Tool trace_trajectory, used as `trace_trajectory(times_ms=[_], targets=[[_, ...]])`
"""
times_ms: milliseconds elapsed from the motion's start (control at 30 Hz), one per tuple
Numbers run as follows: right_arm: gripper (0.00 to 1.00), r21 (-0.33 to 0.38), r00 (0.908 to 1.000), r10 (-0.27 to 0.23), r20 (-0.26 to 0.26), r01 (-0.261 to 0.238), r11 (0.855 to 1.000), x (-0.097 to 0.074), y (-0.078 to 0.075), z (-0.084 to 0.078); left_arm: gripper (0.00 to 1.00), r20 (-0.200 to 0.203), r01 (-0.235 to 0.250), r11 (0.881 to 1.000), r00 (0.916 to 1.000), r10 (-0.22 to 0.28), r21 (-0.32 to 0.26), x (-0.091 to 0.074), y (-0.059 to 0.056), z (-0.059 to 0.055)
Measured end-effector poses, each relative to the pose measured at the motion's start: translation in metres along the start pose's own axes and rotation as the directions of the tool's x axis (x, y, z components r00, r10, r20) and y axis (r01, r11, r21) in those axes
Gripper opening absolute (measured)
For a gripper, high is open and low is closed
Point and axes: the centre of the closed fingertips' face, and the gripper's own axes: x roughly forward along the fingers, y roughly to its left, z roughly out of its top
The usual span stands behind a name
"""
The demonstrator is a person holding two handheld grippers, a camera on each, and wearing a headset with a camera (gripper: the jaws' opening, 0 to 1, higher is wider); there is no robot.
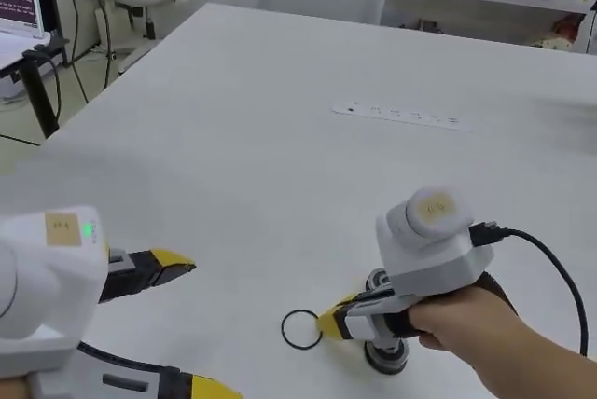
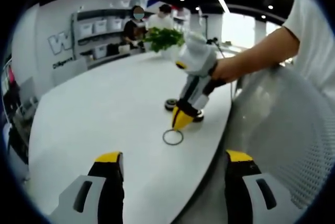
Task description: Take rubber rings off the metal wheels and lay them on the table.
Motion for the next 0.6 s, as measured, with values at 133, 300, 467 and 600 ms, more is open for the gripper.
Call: trace_trajectory(times_ms=[133,300,467,600], targets=[[0.12,0.0,0.9999,-0.005,0.01,0.005,1.0,-0.006,-0.002,0.002,0.8,-0.006,0.005,1.0,1.0,-0.005,-0.001,0.001,-0.001,-0.001],[0.17,-0.001,0.9987,0.034,0.039,-0.034,0.999,-0.024,-0.002,0.005,0.8,-0.01,0.02,1.0,0.9997,-0.02,-0.005,0.002,-0.003,-0.002],[0.21,0.006,0.9963,0.029,0.081,-0.03,1.0,-0.042,-0.01,0.008,0.81,-0.018,0.033,0.999,0.9993,-0.032,0.003,0.003,-0.006,-0.002],[0.23,0.022,0.9902,0.013,0.139,-0.016,1.0,-0.059,-0.017,0.009,0.81,-0.013,0.044,0.999,0.9989,-0.044,-0.002,0.004,-0.008,-0.002]])
